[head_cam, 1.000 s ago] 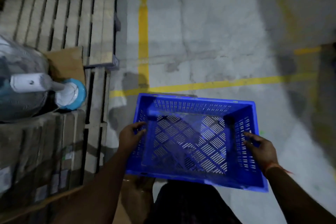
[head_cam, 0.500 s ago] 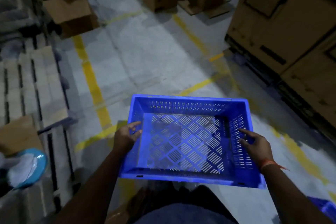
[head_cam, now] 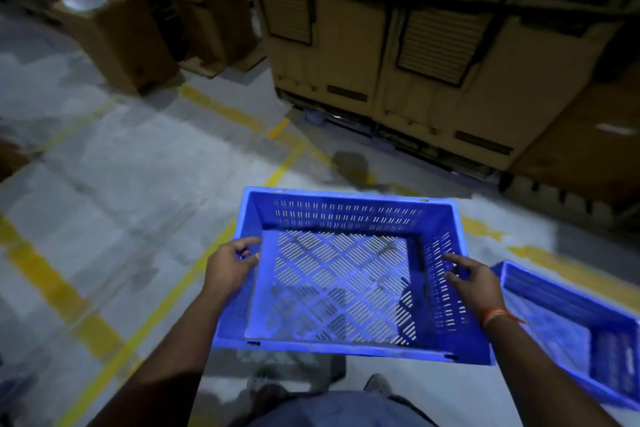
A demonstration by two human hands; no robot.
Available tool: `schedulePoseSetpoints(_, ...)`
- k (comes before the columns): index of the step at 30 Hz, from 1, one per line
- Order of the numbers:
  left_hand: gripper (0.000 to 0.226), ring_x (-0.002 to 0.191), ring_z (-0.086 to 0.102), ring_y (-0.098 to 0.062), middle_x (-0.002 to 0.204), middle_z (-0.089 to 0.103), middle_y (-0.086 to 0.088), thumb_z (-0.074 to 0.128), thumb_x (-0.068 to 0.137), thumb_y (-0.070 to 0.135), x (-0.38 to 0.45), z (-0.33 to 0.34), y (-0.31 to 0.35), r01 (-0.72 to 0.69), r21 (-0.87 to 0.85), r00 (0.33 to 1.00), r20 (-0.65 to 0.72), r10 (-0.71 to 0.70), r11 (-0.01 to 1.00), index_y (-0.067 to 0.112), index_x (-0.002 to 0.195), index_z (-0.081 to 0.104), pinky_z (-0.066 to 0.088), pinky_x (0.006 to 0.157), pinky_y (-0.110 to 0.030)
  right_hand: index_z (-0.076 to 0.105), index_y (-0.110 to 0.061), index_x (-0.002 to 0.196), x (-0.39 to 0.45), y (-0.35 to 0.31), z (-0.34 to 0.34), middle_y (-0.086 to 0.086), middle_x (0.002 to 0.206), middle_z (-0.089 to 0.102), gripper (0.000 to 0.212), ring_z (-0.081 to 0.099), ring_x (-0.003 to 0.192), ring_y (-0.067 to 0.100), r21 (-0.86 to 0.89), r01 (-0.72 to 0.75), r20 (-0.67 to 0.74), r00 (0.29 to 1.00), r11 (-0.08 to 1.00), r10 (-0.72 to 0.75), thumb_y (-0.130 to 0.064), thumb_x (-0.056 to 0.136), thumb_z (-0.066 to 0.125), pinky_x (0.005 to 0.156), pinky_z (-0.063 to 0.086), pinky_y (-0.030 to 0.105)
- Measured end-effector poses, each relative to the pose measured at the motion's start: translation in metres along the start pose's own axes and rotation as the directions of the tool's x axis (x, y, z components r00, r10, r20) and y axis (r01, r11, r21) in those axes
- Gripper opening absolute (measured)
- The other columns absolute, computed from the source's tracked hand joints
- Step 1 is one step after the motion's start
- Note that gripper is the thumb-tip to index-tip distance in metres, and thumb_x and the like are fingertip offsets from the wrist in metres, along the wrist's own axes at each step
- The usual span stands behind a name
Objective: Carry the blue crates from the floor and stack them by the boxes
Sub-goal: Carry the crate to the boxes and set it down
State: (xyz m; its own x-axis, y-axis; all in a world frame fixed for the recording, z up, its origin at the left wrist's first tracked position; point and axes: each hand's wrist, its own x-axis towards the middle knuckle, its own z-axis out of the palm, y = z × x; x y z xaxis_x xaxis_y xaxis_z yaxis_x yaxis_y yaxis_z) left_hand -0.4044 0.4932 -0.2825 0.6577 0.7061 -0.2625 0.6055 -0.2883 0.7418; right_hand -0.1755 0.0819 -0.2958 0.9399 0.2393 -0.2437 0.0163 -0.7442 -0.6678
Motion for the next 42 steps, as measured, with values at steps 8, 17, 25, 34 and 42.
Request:
schedulePoseSetpoints(8, 0.035, 0.064, 0.057, -0.014, 0.082, 0.065, 0.000, 0.078, 0.083, 0.014, -0.005, 0.147, 0.116, -0.174, 0.060, 0.965, 0.209, 0.158, 0.983, 0.023, 0.116, 0.074, 0.046, 0.069, -0.031, 0.072, -0.031, 0.113, -0.021, 0.128, -0.131, 0.005, 0.100, 0.075, 0.040, 0.069, 0.096, 0.021, 0.077, -0.200, -0.204, 0.956, 0.977, 0.211, -0.011, 0.078, 0.074, 0.076, 0.043, 0.024)
schedulePoseSetpoints(17, 0.030, 0.075, 0.064, -0.018, 0.083, 0.070, 0.000, 0.078, 0.083, 0.019, -0.018, 0.282, 0.227, -0.377, 0.034, 0.855, 0.397, 0.333, 0.926, 0.030, 0.111, 0.076, 0.046, 0.073, -0.030, 0.075, -0.026, 0.109, -0.065, 0.228, -0.221, 0.002, 0.106, 0.075, 0.036, 0.068, 0.102, 0.021, 0.191, -0.373, -0.385, 0.822, 0.908, 0.419, -0.008, 0.078, 0.072, 0.084, 0.044, 0.025)
schedulePoseSetpoints(25, 0.027, 0.086, 0.068, -0.021, 0.091, 0.072, -0.002, 0.076, 0.084, 0.018, -0.018, 0.396, 0.297, -0.400, -0.001, 0.801, 0.487, 0.350, 0.917, 0.031, 0.108, 0.077, 0.049, 0.078, -0.031, 0.076, -0.026, 0.104, -0.047, 0.293, -0.283, 0.003, 0.102, 0.075, 0.034, 0.068, 0.100, 0.023, 0.284, -0.460, -0.438, 0.718, 0.841, 0.541, -0.005, 0.077, 0.070, 0.089, 0.046, 0.027)
schedulePoseSetpoints(34, 0.027, 0.088, 0.068, -0.018, 0.093, 0.073, 0.001, 0.075, 0.085, 0.018, -0.023, 0.497, 0.338, -0.339, 0.045, 0.801, 0.537, 0.264, 0.940, 0.035, 0.107, 0.077, 0.047, 0.075, -0.030, 0.075, -0.025, 0.106, -0.014, 0.359, -0.336, 0.004, 0.101, 0.075, 0.036, 0.068, 0.097, 0.024, 0.268, -0.523, -0.393, 0.707, 0.809, 0.588, -0.004, 0.078, 0.072, 0.088, 0.047, 0.030)
schedulePoseSetpoints(42, 0.031, 0.084, 0.067, -0.007, 0.095, 0.074, 0.000, 0.077, 0.079, 0.022, -0.077, 0.555, 0.369, -0.367, 0.054, 0.780, 0.562, 0.275, 0.929, 0.035, 0.108, 0.075, 0.048, 0.075, -0.022, 0.075, -0.025, 0.107, -0.020, 0.442, -0.386, 0.003, 0.106, 0.074, 0.038, 0.068, 0.099, 0.022, 0.244, -0.514, -0.346, 0.746, 0.823, 0.569, -0.003, 0.077, 0.073, 0.087, 0.046, 0.028)
